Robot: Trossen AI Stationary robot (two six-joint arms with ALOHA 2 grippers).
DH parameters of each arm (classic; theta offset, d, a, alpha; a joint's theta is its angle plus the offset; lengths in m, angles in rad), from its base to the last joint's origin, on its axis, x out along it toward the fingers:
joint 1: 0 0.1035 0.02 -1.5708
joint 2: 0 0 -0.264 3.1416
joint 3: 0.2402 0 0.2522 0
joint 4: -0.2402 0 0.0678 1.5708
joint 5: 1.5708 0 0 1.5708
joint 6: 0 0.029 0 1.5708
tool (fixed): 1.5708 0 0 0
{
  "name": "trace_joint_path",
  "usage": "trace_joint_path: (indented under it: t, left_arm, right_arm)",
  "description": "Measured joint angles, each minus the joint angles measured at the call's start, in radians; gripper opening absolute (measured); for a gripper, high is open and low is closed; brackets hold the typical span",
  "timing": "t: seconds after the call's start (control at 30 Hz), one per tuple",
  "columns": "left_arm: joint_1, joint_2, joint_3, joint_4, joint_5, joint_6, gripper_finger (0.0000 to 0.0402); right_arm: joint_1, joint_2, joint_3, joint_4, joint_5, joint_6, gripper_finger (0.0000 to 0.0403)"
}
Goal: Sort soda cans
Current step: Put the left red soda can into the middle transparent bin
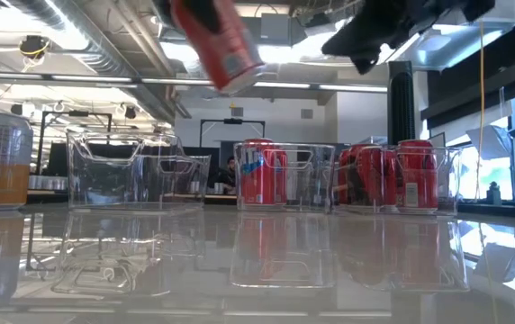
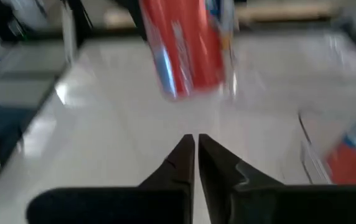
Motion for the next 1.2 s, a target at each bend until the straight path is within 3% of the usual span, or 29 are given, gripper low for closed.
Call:
trace_joint_path:
  t: [0.13, 0.3, 0.9, 1.07, 1.2]
  left_arm:
    - [0.056, 0.001, 0.000, 0.090, 0.017, 0.095, 0.0286]
    - [0.096, 0.004, 0.000, 0.198, 0.043, 0.184, 0.0286]
    - [0.142, 0.006, -0.006, 0.330, 0.075, 0.335, 0.0286]
    - [0.166, 0.004, 0.003, 0.295, 0.096, 0.322, 0.0286]
    - [0.170, 0.004, 0.003, 0.280, 0.108, 0.358, 0.0286]
  right_arm:
    - [0.000, 0.001, -0.090, 0.258, -0.006, 0.004, 0.0018]
    - [0.000, 0.017, -0.117, 0.376, -0.005, 0.000, 0.0007]
    - [0.002, 0.090, -0.116, 0.402, 0.063, -0.010, 0.0002]
    - [0.012, 0.040, -0.108, 0.357, 0.096, -0.017, 0.0001]
    - [0.010, -0.017, -0.077, 0.302, 0.191, -0.058, 0.0001]
